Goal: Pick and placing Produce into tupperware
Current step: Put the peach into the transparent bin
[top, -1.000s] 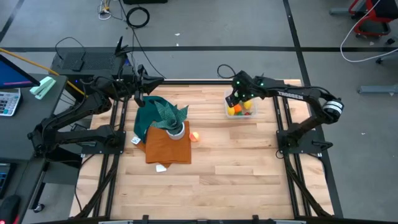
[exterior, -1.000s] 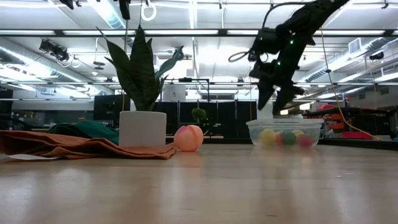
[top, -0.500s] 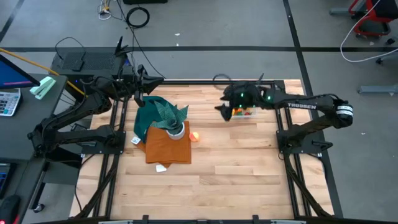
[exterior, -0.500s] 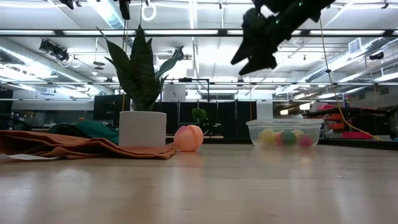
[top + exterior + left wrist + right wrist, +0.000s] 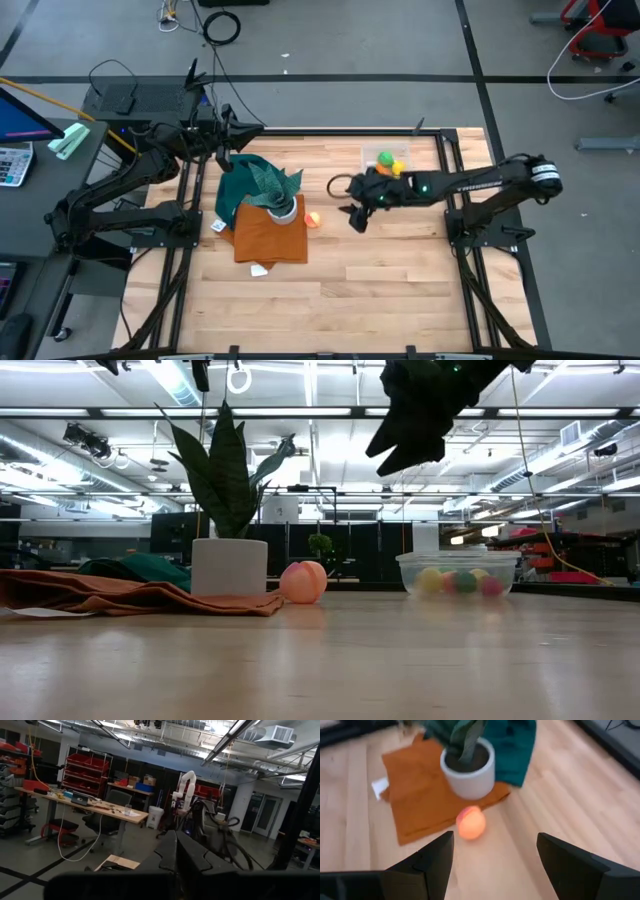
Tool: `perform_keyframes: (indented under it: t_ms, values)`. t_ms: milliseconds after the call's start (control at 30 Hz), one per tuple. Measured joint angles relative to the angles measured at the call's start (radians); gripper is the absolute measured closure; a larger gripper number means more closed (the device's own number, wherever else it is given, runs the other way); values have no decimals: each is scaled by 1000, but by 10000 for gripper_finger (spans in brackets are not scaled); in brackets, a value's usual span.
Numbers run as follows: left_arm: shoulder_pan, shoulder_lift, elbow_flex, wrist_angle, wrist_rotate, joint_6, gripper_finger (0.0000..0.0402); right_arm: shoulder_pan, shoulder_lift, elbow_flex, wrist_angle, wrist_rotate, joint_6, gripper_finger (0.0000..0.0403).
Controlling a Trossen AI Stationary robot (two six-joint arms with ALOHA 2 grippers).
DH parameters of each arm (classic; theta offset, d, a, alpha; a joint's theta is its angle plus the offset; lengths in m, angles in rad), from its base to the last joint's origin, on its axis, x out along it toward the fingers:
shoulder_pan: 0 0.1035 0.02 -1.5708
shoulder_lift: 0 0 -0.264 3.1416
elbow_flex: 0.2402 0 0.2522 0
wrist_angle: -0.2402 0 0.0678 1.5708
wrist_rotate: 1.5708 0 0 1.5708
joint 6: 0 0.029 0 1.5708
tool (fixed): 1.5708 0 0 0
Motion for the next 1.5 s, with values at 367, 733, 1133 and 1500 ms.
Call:
perform_keyframes:
  t_ms: [367,733,1133,1500]
  values:
    - [0,0,0,-3,16,-5,378,38,192,0,43,13,20,155]
    - [0,0,0,-6,36,-29,390,38,355,0,270,9,3,116]
    - [0,0,0,-22,49,-36,389,51,425,0,433,140,27,53]
    - [0,0,0,-51,76,-38,378,112,503,4,505,277,142,54]
